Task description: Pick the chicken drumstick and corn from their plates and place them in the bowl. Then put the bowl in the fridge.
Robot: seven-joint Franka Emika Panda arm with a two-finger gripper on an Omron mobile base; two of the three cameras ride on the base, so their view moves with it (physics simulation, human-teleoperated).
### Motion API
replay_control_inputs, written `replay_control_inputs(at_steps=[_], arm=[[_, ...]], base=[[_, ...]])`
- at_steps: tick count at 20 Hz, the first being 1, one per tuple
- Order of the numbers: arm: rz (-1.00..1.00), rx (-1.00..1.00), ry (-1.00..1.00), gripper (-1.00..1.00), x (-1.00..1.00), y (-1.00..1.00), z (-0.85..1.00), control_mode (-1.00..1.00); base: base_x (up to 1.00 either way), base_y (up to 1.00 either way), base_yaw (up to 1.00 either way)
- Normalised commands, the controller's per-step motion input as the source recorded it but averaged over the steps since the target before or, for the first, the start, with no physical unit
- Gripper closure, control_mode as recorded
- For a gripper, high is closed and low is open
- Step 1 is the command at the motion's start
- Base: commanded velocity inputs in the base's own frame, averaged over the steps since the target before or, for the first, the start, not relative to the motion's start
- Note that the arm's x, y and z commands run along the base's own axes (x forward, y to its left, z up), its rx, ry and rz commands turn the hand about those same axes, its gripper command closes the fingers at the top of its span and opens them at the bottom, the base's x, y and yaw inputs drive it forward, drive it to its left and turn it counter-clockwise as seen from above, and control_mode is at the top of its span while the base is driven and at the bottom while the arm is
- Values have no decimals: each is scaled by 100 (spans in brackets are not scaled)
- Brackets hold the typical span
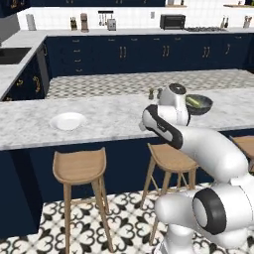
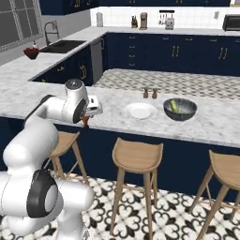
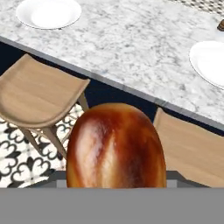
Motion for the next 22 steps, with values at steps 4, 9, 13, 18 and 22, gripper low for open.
replay_control_inputs(at_steps=[4, 9, 13, 18, 22], arm=[[0, 0, 0, 100, 0, 0, 0, 100], [0, 0, 0, 100, 0, 0, 0, 100], [0, 0, 0, 100, 0, 0, 0, 100], [0, 0, 0, 100, 0, 0, 0, 100], [16, 13, 4, 100, 75, -56, 0, -100]], base=[[7, -100, 8], [64, -100, 19], [100, -96, 24], [100, -75, 28], [25, -9, 7]])
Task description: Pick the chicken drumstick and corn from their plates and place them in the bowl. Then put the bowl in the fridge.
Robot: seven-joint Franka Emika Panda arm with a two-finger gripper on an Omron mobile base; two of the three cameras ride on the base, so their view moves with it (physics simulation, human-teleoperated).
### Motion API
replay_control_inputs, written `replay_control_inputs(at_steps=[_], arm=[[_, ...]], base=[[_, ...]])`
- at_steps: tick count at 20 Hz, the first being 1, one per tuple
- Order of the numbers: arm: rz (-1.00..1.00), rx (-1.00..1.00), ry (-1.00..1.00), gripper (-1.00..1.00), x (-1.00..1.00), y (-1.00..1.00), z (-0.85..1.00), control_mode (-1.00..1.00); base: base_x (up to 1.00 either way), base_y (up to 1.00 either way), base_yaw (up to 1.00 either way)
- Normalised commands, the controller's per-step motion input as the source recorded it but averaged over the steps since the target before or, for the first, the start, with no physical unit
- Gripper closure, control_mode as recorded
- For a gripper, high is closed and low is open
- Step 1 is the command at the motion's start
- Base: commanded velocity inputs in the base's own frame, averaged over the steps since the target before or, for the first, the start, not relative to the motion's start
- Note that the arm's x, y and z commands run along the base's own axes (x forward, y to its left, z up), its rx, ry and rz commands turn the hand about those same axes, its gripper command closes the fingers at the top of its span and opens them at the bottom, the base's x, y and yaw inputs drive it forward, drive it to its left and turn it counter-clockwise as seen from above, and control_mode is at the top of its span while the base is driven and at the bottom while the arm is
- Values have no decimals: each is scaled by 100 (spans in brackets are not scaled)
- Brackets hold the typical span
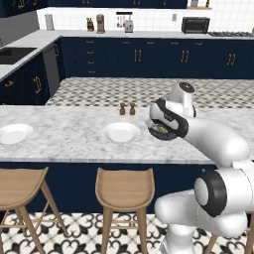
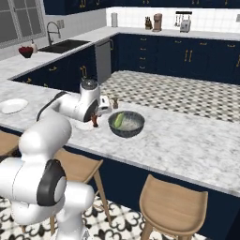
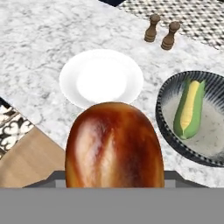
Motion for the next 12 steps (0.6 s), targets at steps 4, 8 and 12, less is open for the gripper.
replay_control_inputs(at_steps=[4, 8, 12], arm=[[9, 17, 12, 100, 100, -98, -1, -100], [17, 6, 14, 100, 100, -27, -28, -100], [12, 1, 10, 100, 100, -26, -42, -100]], base=[[0, 0, 0], [0, 0, 0], [0, 0, 0]])
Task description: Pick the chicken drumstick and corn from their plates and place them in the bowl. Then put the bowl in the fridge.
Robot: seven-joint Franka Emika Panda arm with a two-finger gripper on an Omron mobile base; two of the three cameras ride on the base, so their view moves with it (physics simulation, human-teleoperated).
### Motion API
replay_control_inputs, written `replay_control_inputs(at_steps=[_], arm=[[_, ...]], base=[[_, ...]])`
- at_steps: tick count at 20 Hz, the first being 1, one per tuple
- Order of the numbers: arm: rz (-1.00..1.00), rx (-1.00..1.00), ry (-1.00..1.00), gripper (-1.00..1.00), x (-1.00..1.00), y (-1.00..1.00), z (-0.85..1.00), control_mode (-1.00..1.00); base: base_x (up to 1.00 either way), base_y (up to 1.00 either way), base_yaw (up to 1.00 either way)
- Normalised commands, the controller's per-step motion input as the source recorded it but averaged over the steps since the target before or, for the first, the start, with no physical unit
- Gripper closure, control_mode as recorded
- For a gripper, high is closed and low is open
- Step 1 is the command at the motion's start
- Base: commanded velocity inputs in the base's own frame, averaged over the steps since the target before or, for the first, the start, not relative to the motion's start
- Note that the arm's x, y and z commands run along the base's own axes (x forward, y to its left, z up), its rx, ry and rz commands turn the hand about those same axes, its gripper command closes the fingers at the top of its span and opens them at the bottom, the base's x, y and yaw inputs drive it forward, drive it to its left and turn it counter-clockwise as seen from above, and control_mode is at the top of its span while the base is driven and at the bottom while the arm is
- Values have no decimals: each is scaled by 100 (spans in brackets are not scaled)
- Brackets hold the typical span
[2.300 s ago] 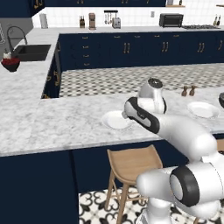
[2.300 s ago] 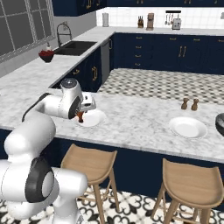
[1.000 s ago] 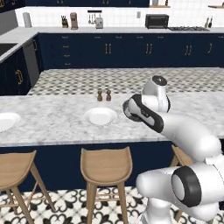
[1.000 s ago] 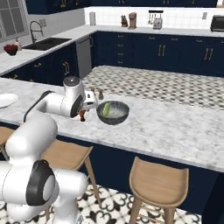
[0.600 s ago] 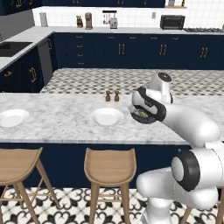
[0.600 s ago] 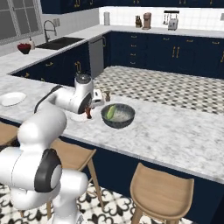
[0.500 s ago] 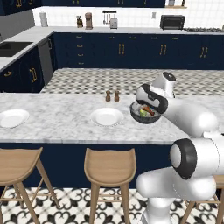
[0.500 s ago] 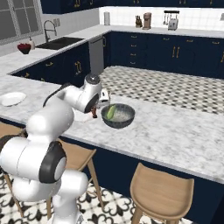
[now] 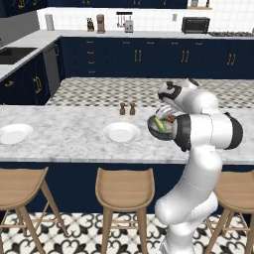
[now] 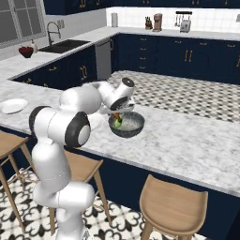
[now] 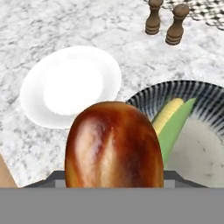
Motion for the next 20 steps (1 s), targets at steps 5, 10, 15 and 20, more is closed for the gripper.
replay_control_inputs(at_steps=[5, 10, 15, 20], arm=[[8, 0, 7, 100, 87, -39, -63, -100], [0, 0, 0, 100, 44, -3, -67, -100], [0, 0, 0, 100, 15, -8, -40, -100], [0, 0, -2, -100, -38, -4, 0, -100]], base=[[0, 0, 0], [0, 0, 0], [0, 0, 0], [0, 0, 0]])
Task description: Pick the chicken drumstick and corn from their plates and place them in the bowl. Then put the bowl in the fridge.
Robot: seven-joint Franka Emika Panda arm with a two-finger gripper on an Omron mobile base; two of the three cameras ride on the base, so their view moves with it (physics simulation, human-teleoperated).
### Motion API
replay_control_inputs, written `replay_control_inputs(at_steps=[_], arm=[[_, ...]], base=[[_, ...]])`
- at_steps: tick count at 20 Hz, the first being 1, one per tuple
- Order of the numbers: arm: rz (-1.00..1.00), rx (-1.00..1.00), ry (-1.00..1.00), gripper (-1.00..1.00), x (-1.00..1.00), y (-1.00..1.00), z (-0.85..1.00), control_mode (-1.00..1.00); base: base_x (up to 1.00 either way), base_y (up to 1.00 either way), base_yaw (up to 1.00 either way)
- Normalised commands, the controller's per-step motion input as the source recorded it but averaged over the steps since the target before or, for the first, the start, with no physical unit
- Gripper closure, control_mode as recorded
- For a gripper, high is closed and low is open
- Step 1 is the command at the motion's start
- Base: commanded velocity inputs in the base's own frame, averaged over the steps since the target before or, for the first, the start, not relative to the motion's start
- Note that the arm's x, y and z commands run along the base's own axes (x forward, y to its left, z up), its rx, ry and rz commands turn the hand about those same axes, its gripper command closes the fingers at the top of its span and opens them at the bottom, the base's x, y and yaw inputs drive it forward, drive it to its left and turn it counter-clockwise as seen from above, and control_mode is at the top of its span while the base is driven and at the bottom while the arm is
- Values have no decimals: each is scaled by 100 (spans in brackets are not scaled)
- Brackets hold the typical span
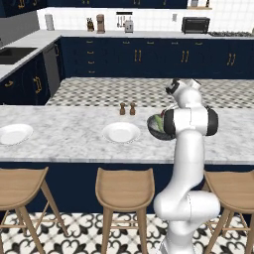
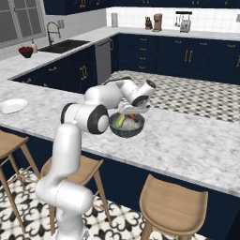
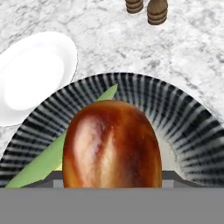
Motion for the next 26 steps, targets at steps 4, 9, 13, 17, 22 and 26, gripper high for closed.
replay_control_inputs(at_steps=[4, 9, 13, 17, 22, 26], arm=[[0, 0, 0, -100, -14, 0, -3, -100], [0, 0, 0, -100, -18, 0, -6, -100], [0, 1, -5, -100, -61, -9, 5, -100], [-32, -1, 1, -100, -56, -6, -18, -100], [-61, -6, 0, -100, -47, 18, -9, -100], [-62, 0, 2, -100, -54, 5, 14, -100]], base=[[0, 0, 0], [0, 0, 0], [0, 0, 0], [0, 0, 0], [0, 0, 0], [0, 0, 0]])
